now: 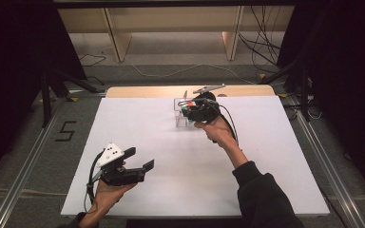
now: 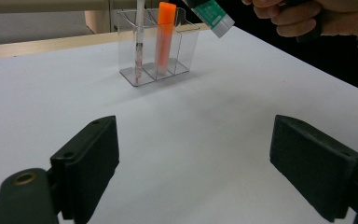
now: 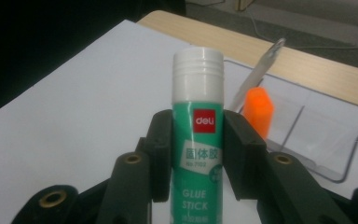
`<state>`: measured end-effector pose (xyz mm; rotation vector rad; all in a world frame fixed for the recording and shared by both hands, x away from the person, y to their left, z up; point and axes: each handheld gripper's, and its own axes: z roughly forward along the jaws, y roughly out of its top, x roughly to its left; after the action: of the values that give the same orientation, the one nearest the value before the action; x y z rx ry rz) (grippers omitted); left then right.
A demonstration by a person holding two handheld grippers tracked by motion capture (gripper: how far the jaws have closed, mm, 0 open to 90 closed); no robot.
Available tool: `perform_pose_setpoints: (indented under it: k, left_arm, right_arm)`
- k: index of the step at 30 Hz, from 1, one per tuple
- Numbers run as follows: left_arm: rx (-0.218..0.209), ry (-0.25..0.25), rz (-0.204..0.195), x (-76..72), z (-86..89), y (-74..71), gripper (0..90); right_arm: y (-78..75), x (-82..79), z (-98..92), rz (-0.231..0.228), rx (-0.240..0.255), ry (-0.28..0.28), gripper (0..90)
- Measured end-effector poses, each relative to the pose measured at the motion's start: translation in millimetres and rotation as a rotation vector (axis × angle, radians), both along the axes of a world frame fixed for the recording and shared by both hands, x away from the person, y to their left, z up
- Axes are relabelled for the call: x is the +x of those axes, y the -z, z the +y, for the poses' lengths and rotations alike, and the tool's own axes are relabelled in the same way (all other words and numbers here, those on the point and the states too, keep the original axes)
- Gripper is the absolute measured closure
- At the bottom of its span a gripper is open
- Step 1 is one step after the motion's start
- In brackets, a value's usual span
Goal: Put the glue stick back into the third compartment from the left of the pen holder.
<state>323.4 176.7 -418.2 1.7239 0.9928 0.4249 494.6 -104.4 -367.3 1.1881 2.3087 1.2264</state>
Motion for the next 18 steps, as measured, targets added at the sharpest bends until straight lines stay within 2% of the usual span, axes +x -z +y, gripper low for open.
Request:
perform_pose_setpoints:
  k: [10,18]
  left_arm:
    - [0.005,0.007,-0.004,-0.2,0.2,0.0,15.0]
    - [-0.006,0.002,-0.005,0.1,-0.4,0.2,15.1]
  right_arm:
    - [-3.4,12.3,-25.3,-0.064,0.017,0.083,66.0]
    - [2.7,24.1,-30.8,-0.09,0.014,0.122,66.1]
